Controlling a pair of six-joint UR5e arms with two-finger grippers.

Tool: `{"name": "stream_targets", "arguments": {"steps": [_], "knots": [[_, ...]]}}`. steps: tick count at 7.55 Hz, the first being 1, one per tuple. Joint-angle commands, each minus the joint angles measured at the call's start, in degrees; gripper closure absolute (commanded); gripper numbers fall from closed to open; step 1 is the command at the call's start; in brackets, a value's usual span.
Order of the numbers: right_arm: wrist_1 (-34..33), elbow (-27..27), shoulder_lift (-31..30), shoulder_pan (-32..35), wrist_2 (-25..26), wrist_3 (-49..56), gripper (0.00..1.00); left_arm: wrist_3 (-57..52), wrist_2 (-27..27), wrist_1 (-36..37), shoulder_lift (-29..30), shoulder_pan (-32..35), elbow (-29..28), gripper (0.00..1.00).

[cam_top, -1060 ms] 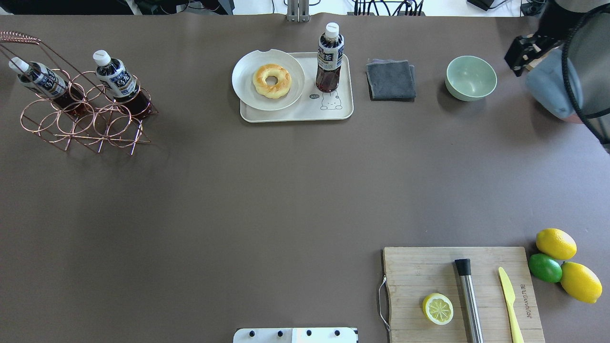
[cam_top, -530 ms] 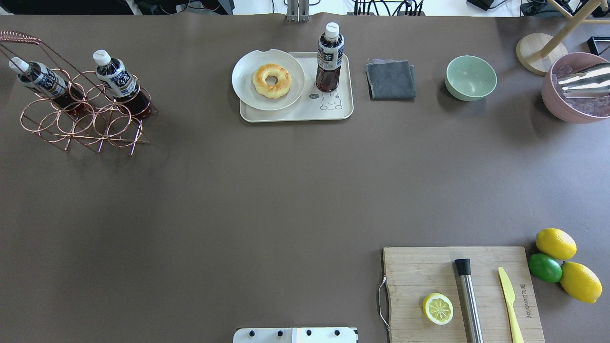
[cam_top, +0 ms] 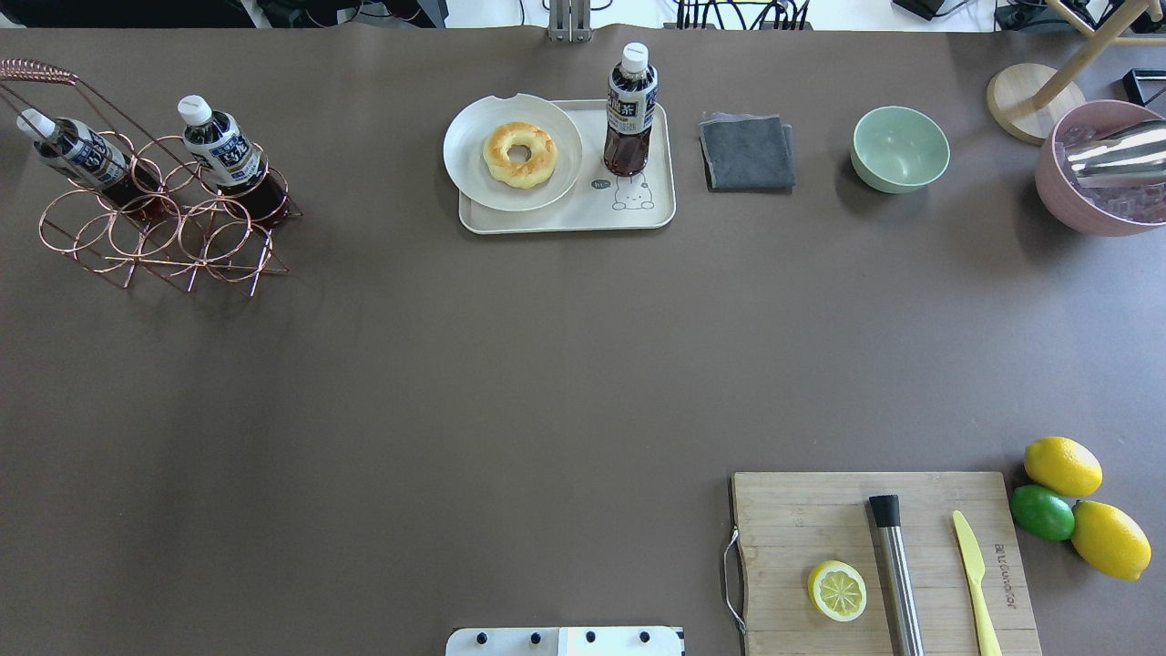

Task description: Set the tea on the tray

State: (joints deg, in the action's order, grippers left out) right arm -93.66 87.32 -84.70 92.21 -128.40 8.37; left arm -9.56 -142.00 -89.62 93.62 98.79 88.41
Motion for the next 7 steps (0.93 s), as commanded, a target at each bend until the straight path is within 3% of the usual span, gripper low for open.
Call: {"name": "stream_targets", "arguments": {"steps": [1, 7], "knots": [[0.0, -0.2, -0.4, 1.3, -0.2, -0.5, 0.0, -0.1, -0.7, 0.1, -1.8, 1.5, 0.0, 0.03], [-1.9, -0.6, -0.5, 2.1, -0.3, -1.4, 0.0, 0.2, 9.7, 0.3, 1.2, -2.9, 2.3, 0.03]]}}
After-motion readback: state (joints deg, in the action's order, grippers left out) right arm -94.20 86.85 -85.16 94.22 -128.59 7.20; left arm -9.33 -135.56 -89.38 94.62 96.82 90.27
